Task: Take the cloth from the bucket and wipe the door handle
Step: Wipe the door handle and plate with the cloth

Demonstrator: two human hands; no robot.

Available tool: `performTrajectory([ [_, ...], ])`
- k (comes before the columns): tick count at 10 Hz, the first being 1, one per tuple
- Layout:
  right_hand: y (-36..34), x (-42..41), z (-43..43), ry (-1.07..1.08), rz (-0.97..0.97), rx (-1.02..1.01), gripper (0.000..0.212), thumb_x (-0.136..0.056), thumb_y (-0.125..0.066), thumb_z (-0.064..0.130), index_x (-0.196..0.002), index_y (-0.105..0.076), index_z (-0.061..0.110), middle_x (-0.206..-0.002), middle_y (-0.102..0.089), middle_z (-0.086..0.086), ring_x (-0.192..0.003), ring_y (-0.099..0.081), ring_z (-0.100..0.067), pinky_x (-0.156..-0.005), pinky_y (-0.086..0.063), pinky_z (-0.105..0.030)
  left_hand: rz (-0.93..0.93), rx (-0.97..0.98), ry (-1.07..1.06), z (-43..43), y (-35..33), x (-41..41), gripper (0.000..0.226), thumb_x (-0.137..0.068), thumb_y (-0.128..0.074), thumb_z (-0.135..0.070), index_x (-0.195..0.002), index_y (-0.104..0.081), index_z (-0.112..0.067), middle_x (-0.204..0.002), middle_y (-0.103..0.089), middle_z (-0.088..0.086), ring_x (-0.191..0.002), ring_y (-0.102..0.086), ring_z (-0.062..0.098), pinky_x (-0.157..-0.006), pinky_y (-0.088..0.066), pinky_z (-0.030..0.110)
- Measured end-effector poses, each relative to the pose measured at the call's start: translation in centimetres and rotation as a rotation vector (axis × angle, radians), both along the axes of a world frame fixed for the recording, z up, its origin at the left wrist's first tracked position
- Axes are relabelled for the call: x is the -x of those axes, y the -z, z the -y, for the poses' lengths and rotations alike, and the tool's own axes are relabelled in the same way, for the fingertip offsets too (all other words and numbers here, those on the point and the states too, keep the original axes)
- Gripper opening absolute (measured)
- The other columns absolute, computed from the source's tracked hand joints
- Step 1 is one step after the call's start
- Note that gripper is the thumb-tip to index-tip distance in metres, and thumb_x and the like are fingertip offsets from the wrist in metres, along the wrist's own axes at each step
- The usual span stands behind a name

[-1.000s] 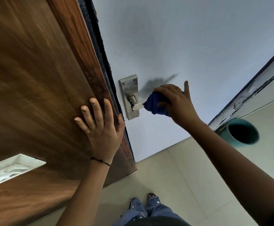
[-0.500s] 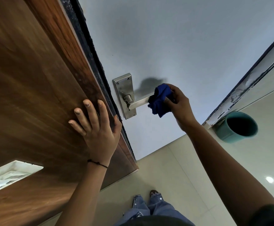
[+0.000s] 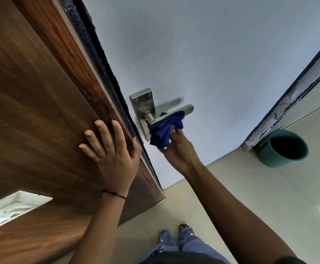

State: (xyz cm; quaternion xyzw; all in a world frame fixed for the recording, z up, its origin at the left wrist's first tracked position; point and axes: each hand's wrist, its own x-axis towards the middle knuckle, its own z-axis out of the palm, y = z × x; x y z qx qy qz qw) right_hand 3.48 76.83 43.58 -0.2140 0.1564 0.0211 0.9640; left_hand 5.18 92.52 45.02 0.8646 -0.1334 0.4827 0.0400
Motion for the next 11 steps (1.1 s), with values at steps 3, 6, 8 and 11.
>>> performTrajectory([
  [3,-0.6,-1.2,5.4,0.135,0.062,-0.019,0.087,-0.059,-0.079,0.012,-0.139,-0.044,0.014,-0.097,-0.072,-0.005,-0.082,-0.069,-0.017,-0.08,-0.052,-0.031,-0.018,0.013,0.011,0.1,0.1,0.0,0.089,-0.09,-0.052,-0.034,-0.151,0.01,-0.018,-0.156,0.028,0.001,-0.144,0.027,0.021,-0.116,0.018,0.043],
  [6,-1.1,-0.2,-0.6,-0.034,0.026,-0.049,0.05,-0.095,-0.044,0.003,-0.144,-0.035,0.007,-0.118,-0.061,-0.014,-0.102,-0.062,-0.026,-0.081,-0.058,-0.036,-0.011,0.013,0.014,0.1,0.1,-0.1,0.091,-0.088,-0.055,-0.033,-0.151,0.009,-0.017,-0.157,0.027,0.001,-0.144,0.026,0.021,-0.116,0.018,0.043],
  [8,-0.2,-0.3,-1.9,-0.03,-0.008,-0.071,0.044,-0.099,-0.039,-0.001,-0.142,-0.039,0.008,-0.14,-0.049,-0.022,-0.129,-0.048,-0.036,-0.11,-0.039,-0.047,-0.008,0.008,0.003,0.1,0.1,0.0,0.09,-0.089,-0.055,-0.033,-0.151,0.009,-0.017,-0.157,0.027,0.001,-0.144,0.026,0.021,-0.116,0.017,0.042],
  [11,1.4,-0.6,-3.0,0.029,-0.018,0.158,0.048,-0.097,-0.037,-0.006,-0.143,-0.038,0.008,-0.145,-0.046,-0.019,-0.131,-0.049,-0.035,-0.107,-0.044,-0.046,-0.011,0.01,0.002,0.1,0.1,-0.1,0.093,-0.088,-0.057,-0.034,-0.151,0.011,-0.019,-0.157,0.028,-0.001,-0.144,0.026,0.02,-0.116,0.018,0.042],
])
